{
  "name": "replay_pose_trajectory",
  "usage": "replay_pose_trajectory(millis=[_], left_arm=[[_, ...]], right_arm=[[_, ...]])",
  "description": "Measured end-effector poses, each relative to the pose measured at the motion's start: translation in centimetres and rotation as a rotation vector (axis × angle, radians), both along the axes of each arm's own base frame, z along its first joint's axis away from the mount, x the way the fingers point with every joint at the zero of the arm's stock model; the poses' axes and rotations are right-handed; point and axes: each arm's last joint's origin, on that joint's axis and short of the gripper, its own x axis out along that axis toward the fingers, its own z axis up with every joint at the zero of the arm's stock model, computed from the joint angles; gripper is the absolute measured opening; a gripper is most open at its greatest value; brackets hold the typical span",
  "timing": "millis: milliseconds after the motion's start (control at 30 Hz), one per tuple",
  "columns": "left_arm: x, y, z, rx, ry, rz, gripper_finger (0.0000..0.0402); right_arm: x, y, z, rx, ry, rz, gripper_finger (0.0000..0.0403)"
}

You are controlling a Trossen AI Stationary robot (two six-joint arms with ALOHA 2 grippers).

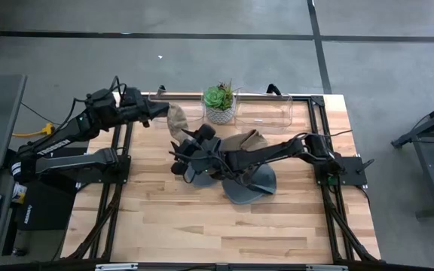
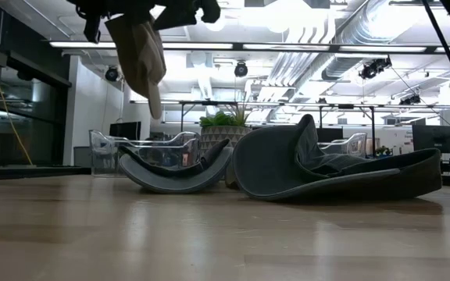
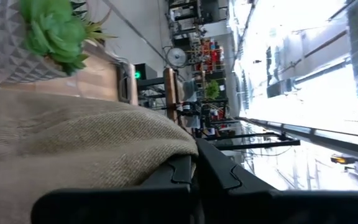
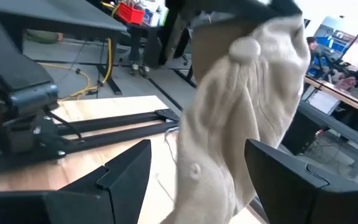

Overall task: Pick & Place hat
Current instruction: Put the left light brown cap into the right transparent bin

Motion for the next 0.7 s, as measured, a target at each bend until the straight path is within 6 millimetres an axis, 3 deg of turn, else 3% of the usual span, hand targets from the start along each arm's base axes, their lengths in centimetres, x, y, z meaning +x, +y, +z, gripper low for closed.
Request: replay_pose_trajectory(millis=[400, 700], left_arm=[[0.0, -0.1, 0.3, 0.014, -0.027, -0.021, 0.0000], [0.0, 0.0, 0.3, 0.014, -0.027, -0.018, 0.0000]], right_arm=[[0.4, -3.9, -0.2, 0.023, -0.008, -0.032, 0.0254], [0.3, -3.5, -0.1, 0.009, -0.004, -0.065, 0.0214]])
